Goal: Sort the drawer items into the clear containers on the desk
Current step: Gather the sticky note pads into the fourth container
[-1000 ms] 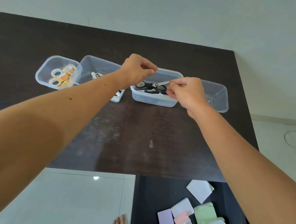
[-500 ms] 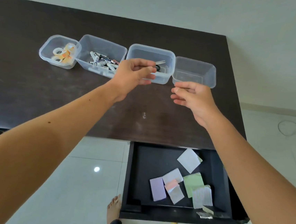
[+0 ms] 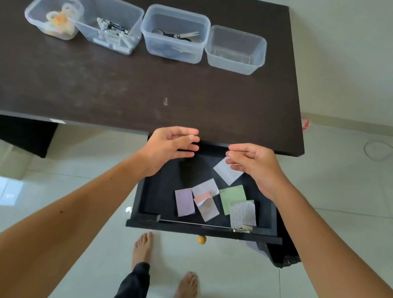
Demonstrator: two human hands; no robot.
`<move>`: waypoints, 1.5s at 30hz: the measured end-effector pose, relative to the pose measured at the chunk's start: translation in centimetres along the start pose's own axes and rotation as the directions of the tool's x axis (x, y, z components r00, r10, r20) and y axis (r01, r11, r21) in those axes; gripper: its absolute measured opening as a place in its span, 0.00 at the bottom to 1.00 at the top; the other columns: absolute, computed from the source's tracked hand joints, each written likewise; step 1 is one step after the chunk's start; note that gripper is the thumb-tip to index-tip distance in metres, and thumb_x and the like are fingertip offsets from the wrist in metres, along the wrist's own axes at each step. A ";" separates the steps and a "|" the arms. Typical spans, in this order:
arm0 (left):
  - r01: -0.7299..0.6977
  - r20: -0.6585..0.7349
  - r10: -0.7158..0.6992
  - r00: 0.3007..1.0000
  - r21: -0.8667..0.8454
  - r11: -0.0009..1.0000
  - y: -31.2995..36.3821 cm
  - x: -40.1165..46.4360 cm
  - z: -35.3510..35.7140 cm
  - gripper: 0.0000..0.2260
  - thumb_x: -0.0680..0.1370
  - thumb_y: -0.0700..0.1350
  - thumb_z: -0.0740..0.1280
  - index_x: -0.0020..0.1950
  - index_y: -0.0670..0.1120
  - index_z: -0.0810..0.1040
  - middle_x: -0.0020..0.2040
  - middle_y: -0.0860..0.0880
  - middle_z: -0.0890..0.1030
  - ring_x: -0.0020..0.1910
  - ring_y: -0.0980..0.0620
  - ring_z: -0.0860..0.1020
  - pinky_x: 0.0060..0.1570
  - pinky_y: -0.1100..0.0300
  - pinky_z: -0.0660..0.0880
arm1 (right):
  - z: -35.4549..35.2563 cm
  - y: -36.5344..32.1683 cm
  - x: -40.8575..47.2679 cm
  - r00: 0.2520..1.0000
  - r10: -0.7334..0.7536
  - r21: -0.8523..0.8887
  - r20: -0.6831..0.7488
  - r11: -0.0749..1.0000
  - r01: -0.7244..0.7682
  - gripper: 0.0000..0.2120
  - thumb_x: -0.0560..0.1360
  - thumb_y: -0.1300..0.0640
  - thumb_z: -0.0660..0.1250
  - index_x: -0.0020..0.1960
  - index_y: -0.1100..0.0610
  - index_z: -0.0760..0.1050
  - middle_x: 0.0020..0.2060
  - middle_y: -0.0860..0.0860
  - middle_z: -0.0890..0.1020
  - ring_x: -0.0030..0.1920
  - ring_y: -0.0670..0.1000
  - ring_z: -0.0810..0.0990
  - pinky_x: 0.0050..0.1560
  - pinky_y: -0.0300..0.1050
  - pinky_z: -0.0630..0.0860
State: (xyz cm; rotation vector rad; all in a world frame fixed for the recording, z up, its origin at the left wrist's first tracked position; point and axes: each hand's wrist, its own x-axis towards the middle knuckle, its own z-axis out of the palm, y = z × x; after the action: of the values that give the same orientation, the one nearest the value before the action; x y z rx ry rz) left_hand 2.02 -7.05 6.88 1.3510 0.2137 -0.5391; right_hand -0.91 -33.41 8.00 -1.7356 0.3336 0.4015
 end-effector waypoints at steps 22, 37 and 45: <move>0.252 -0.002 -0.253 0.968 0.091 0.963 -12.1 3.2 1.1 0.19 0.80 0.39 0.72 0.70 0.41 0.78 0.62 0.44 0.85 0.60 0.49 0.85 0.64 0.52 0.80 | 0.7 11.5 5.1 0.980 -0.023 -0.471 -0.196 0.879 -0.074 0.23 0.71 0.58 0.82 0.65 0.55 0.83 0.53 0.51 0.85 0.50 0.51 0.83 0.55 0.47 0.81; 0.226 0.072 -0.225 0.972 0.001 0.974 -10.7 2.7 1.5 0.21 0.79 0.46 0.73 0.70 0.41 0.78 0.61 0.45 0.86 0.61 0.50 0.84 0.65 0.52 0.79 | 1.6 7.5 4.1 0.999 0.036 0.073 -0.027 0.997 -0.034 0.11 0.80 0.64 0.73 0.60 0.53 0.83 0.52 0.51 0.89 0.49 0.45 0.88 0.45 0.36 0.80; 0.235 0.024 -0.233 0.972 -0.079 0.969 -10.7 2.4 -0.2 0.15 0.80 0.41 0.72 0.65 0.37 0.79 0.59 0.41 0.86 0.59 0.44 0.85 0.62 0.49 0.81 | 4.6 7.8 4.2 0.997 0.070 0.055 0.028 0.996 -0.071 0.11 0.77 0.62 0.76 0.58 0.53 0.84 0.52 0.51 0.89 0.55 0.51 0.88 0.56 0.47 0.83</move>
State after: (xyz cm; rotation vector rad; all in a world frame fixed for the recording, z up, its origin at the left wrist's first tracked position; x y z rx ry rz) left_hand -1.05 -8.70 -3.58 1.2494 0.3829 -0.7302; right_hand -0.87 -30.50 -1.57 -1.6662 0.3848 0.4611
